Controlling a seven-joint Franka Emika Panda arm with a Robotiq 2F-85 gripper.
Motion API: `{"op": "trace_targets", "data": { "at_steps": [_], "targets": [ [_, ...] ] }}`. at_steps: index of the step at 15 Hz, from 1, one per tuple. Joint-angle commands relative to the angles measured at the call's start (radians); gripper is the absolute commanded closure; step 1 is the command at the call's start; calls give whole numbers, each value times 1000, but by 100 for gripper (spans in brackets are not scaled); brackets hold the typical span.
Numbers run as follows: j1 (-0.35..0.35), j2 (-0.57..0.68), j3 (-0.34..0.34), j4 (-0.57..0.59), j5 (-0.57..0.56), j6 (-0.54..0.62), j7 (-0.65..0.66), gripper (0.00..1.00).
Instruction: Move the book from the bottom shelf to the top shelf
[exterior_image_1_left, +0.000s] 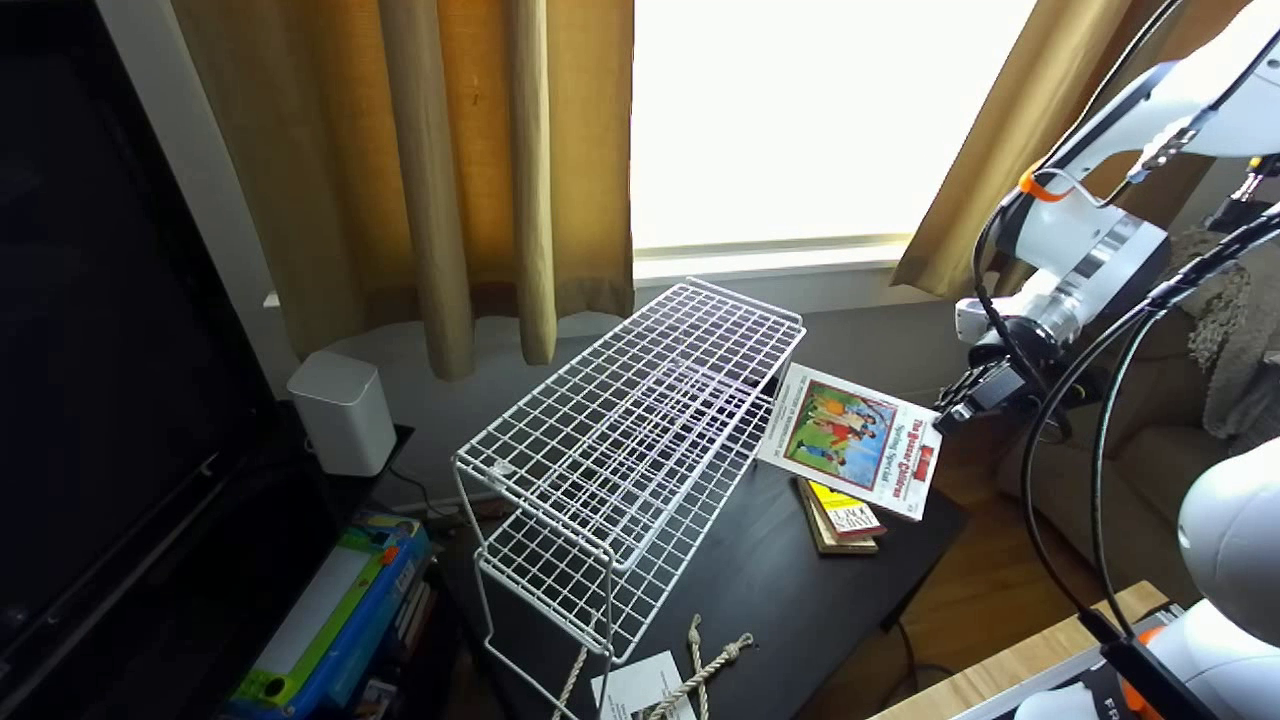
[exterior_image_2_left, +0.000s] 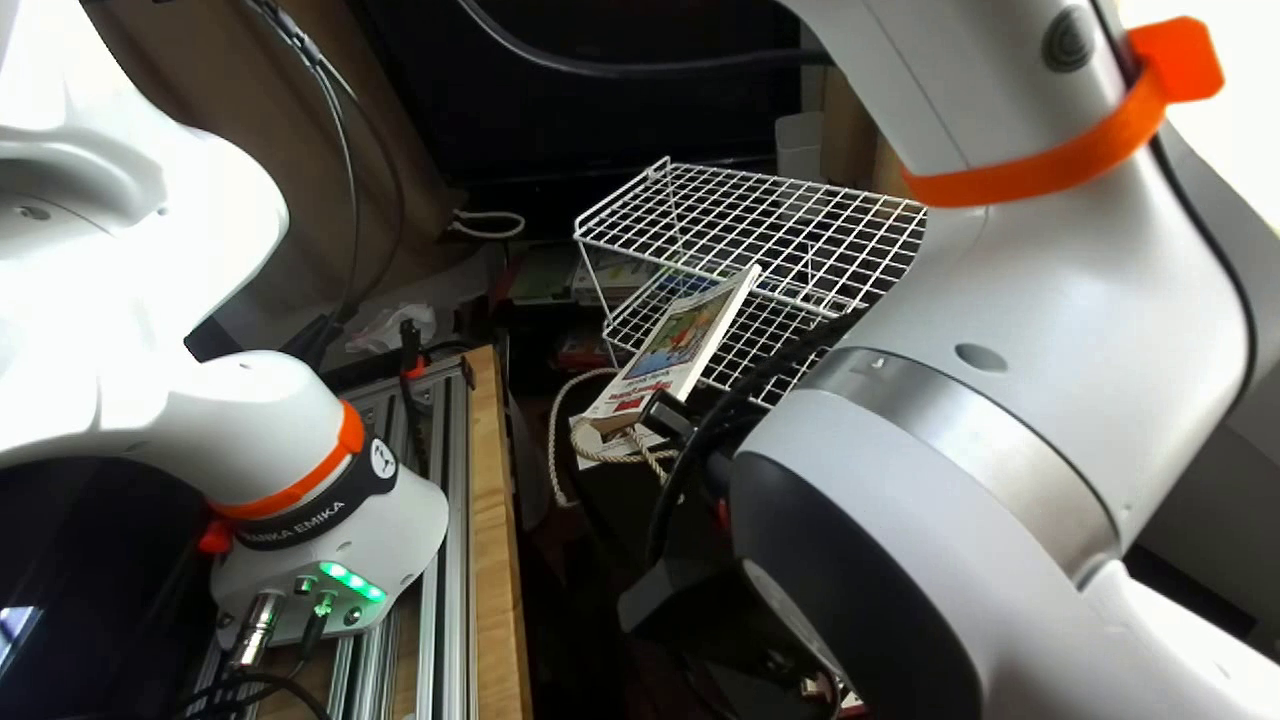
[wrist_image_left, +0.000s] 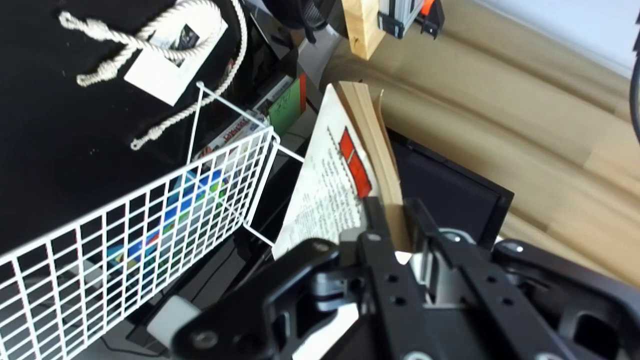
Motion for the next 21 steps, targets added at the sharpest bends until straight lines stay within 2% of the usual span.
{"op": "trace_targets", "data": {
  "at_steps": [1,7,9,12,16,17,19,21],
  "targets": [
    [-12,8,-15,35,114,-94,-16,96],
    [11,51,-23,110,361,-155,84,96],
    [32,77,-21,136,433,-129,130,96],
    [65,99,-21,161,494,-83,195,96],
    [103,106,-27,168,518,4,261,95],
    [119,100,-34,158,512,59,287,60],
    [151,86,-42,130,481,186,332,64],
    [174,72,-45,97,453,312,346,52]
  ]
}}
